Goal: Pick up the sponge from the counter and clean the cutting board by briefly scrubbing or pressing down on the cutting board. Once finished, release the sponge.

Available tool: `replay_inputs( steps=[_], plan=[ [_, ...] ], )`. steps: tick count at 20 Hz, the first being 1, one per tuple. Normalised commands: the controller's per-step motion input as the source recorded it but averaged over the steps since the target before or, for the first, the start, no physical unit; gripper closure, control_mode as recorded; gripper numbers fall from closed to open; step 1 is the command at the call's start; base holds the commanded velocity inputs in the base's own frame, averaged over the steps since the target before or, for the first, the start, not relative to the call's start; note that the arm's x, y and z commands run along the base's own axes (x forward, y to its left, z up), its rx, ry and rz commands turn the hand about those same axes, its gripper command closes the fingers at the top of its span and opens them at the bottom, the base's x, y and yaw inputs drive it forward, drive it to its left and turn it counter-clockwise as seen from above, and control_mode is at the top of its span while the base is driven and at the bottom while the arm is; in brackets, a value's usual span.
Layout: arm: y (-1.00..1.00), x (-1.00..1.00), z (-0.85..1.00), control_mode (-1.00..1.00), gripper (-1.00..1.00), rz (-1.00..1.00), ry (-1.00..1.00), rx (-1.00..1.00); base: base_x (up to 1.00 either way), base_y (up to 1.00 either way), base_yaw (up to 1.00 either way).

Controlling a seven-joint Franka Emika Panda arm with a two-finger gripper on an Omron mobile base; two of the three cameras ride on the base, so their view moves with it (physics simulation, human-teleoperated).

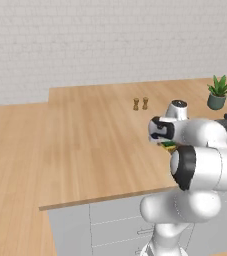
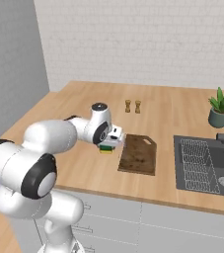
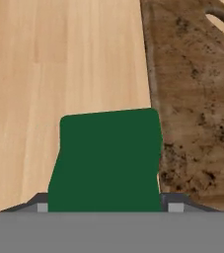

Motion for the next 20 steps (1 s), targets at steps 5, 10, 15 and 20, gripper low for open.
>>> replay_inputs(
  steps=[5,10,15,20],
  plan=[
    [-0.60,0.06,-0.01,-1.00,1.00,-0.07,0.01,0.00,0.00,0.00,0.00],
    [-0.41,0.16,-0.38,-1.00,1.00,-0.04,0.00,0.00,0.00,0.00,0.00],
    [-0.57,0.45,-0.48,-1.00,1.00,-0.04,0.00,0.00,0.00,0.00,0.00],
    [-0.30,0.36,-0.11,-1.00,1.00,0.00,0.00,0.00,0.00,0.00,0.00]
  ],
)
